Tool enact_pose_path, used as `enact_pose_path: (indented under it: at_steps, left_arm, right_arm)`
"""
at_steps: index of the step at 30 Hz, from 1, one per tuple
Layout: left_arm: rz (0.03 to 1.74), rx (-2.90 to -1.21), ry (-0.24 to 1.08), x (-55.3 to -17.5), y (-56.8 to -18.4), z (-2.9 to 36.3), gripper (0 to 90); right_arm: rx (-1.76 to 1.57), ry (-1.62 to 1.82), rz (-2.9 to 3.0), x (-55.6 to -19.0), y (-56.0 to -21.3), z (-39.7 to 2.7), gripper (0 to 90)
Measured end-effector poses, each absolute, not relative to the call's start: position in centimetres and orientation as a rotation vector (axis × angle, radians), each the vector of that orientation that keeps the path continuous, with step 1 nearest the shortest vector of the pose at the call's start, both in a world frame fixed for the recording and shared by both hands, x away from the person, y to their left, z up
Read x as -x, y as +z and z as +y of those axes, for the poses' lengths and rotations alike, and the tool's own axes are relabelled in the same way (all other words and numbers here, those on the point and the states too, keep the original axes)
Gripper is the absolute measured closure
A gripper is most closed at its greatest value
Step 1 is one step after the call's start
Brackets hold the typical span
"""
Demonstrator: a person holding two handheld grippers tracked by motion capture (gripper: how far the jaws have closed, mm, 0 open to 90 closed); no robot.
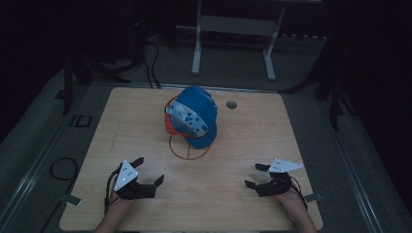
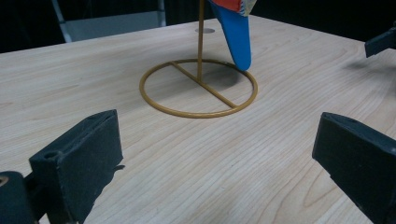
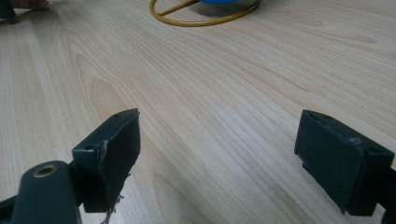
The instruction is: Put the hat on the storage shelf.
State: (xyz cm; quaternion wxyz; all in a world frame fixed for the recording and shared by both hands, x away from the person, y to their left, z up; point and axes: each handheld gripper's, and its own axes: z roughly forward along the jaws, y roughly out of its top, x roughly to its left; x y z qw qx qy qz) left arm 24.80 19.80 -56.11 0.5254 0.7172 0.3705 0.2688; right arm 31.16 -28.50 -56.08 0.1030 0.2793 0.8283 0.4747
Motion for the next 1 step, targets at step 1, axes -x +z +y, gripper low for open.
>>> enact_pose_path:
  at_steps: [1]
  left_arm:
    - [0.886, -1.716, 0.643, -24.80, -56.11, 19.80, 2.0]
  right_arm:
    - [-0.825, 1.397, 2.444, -31.16, -56.11, -28.50, 14.2]
